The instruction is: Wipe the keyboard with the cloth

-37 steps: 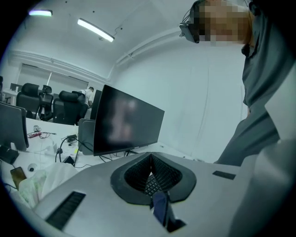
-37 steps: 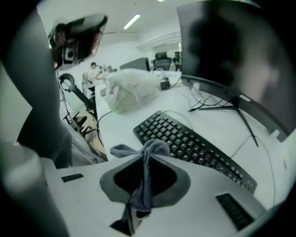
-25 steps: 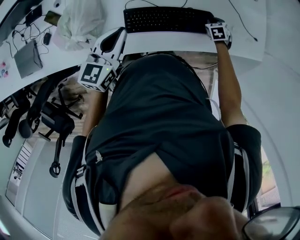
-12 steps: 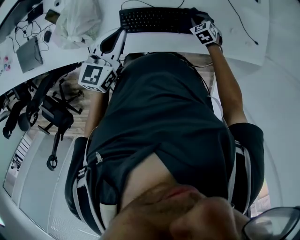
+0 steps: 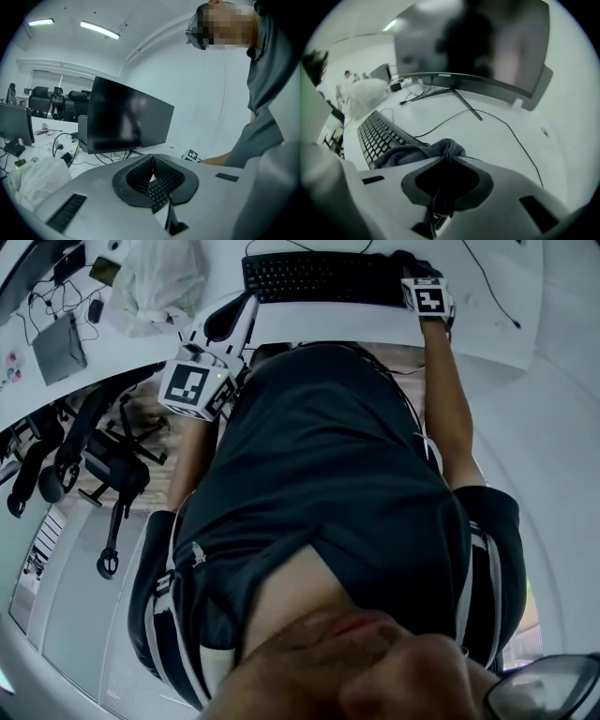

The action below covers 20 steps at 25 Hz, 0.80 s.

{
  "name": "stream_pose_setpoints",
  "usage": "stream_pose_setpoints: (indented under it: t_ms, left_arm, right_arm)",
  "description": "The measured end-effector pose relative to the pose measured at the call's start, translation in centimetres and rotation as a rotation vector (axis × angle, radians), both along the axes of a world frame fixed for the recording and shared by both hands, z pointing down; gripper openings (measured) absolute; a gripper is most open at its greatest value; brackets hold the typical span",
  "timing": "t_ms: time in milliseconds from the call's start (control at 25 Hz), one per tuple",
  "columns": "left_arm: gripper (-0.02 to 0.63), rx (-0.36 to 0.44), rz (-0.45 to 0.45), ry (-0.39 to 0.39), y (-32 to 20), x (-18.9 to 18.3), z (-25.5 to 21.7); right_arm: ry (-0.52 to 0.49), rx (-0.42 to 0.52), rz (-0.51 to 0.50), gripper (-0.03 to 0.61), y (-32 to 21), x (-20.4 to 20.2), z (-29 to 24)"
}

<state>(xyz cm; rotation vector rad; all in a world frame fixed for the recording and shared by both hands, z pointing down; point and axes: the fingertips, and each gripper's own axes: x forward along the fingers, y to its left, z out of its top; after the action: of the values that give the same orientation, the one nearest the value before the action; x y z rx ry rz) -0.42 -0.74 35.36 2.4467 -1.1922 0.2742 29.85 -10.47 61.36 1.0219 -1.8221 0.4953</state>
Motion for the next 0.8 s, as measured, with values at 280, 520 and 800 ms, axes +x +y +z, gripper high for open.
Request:
stream_pose_setpoints:
  t_ms: [280,520,800]
  left_arm:
    - [0.005,-0.015,-0.021,0.009,-0.2,-1.7,0.2]
    - [0.005,-0.037,-0.014,0.011,-0.7,-2.4,1.2]
    - [0.006,-0.066,0.022,0.020,-1.6,-2.2,2.3]
  right_arm:
    - [0.021,-0.048,-0.050,0.043,0.8,0.0,0.9]
    - [0.039,-0.083,-0.054,0.043,1.3,-0.9,0.7]
    - [0.046,-0.085,-0.027,0.043,1.2,-0.8,0.5]
